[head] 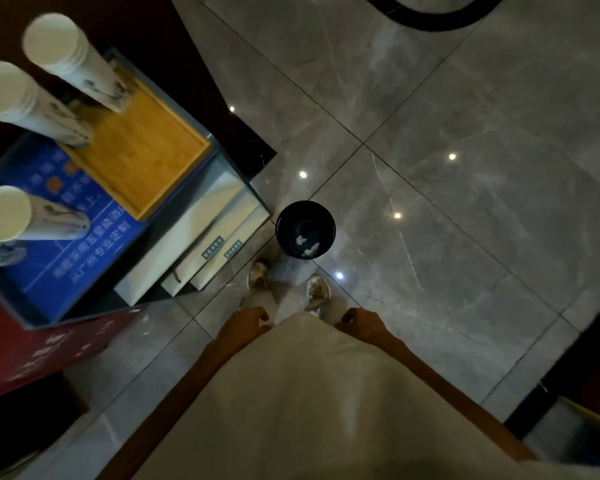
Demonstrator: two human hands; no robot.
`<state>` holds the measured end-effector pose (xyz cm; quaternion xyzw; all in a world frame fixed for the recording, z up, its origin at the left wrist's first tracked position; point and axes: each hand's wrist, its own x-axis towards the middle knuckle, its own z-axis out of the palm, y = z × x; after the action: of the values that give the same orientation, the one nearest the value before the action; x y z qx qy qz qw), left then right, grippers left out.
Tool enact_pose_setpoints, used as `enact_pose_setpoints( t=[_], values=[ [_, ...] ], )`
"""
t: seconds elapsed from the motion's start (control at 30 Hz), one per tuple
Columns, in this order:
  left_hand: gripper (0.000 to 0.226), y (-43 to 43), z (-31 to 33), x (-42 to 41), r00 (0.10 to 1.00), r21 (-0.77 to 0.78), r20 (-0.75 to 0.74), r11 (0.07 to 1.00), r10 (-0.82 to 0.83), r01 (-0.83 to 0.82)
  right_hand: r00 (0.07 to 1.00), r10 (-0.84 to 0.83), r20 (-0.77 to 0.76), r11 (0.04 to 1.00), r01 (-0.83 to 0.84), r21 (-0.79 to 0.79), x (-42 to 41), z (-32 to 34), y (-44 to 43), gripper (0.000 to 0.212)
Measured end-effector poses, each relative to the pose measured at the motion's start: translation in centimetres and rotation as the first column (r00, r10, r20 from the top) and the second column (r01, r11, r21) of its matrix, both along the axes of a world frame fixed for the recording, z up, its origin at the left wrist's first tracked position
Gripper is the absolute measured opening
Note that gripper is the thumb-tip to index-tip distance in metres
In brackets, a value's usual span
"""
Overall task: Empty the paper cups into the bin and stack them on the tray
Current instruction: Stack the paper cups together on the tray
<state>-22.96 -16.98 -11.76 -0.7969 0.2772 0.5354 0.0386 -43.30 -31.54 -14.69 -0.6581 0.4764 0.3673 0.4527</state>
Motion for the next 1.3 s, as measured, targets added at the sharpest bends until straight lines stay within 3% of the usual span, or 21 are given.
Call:
enact_pose_setpoints(
  t=[0.2,0.33,0.5,0.77,0.9,1.03,1.2,1.3],
  values=[
    [0.028,4.2,2.4,-2.0,0.991,0.021,0.059,0.992,0.121,-0.122,0.986,0.164,0.018,0.986,-0.165,0.010,-0.2,1.9,0.6,0.053],
    [0.028,5.8,3.5,-0.9,0.963,-0.052,0.053,0.964,0.265,-0.263,0.960,0.279,0.016,0.959,-0.279,0.047,1.4,3.0,0.3,0.041],
    [0.033,8.5,3.9,0.3,0.950,-0.047,-0.060,0.950,0.306,-0.308,0.937,0.349,-0.009,0.936,-0.348,0.053,4.3,3.3,1.0,0.057],
    [0.039,12.4,4.7,4.8,0.926,-0.073,-0.036,0.923,0.376,-0.378,0.881,0.471,-0.037,0.879,-0.472,-0.061,9.7,3.7,3.9,0.056],
    [0.040,13.9,5.4,7.6,0.917,-0.192,0.004,0.900,0.399,-0.391,0.855,0.518,0.029,0.849,-0.509,-0.139,12.6,4.1,5.6,0.042],
    [0.018,14.7,6.0,11.1,0.911,-0.310,0.039,0.871,0.411,-0.380,0.877,0.471,0.092,0.863,-0.437,-0.253,15.3,4.7,6.9,0.036],
    [0.006,13.6,8.3,14.9,0.879,-0.508,0.025,0.763,0.476,-0.399,0.859,0.462,0.219,0.859,-0.373,-0.349,20.3,7.3,7.9,0.029],
    [0.020,12.2,10.5,16.6,0.875,-0.589,0.023,0.714,0.484,-0.379,0.829,0.487,0.273,0.835,-0.350,-0.425,23.1,9.4,7.6,0.027]
  ],
)
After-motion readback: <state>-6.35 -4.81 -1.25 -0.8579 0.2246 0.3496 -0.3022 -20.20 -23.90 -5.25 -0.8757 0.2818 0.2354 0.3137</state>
